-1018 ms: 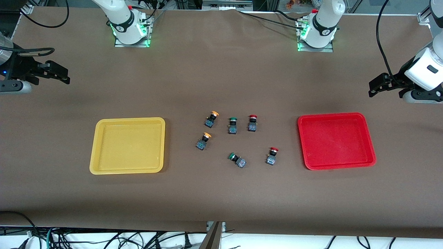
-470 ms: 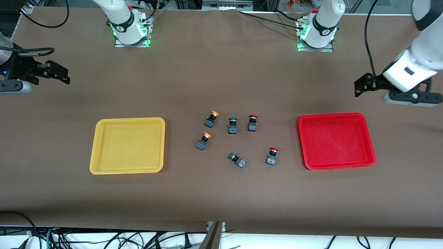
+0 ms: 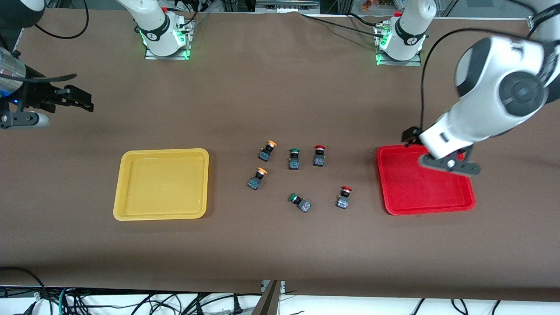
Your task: Place red and yellow buttons in trays
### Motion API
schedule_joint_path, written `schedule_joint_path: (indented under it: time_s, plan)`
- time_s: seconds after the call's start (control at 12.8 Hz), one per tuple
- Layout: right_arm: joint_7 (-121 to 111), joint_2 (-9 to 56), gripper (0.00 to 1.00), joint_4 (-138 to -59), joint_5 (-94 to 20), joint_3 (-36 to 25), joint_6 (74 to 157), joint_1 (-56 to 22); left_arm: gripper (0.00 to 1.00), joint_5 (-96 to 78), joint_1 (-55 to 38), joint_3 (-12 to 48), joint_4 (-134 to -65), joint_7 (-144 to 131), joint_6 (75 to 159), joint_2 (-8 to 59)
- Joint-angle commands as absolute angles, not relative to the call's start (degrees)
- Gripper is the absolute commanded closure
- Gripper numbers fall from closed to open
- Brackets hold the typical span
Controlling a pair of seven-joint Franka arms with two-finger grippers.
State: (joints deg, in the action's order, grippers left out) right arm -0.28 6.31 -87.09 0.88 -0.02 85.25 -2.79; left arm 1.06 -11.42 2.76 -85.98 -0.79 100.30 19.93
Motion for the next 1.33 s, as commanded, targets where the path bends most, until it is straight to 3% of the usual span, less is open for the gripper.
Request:
schedule_joint_path:
  time_s: [0.0, 0.16, 0.39, 0.86, 1.25]
  plan:
    - [-0.35, 10.35, 0.0, -85.96, 1.05, 0.26, 86.48, -2.55, 0.0, -0.53, -14.15, 2.29, -79.1, -0.88, 108.75, 29.33]
    - [-0.53, 12.29, 0.0, -85.96, 1.05, 0.26, 88.14, -2.55, 0.0, -0.53, -14.32, 2.37, -79.71, -0.88, 121.23, 34.52]
    - [1.04, 18.96, 0.0, -86.04, 1.14, 0.26, 96.12, -4.65, 0.0, -0.53, -15.81, 2.37, -79.89, -0.88, 132.51, 40.68]
    - [28.95, 32.33, 0.0, -85.96, 0.53, 0.26, 115.38, -15.36, 0.0, 0.53, -19.42, 2.29, -87.7, -2.28, 139.29, 43.77]
    - [51.29, 40.32, 0.0, -83.42, 1.14, 0.18, 128.04, -27.05, 0.0, 0.61, -20.57, 2.11, -89.3, -2.29, 144.76, 46.49]
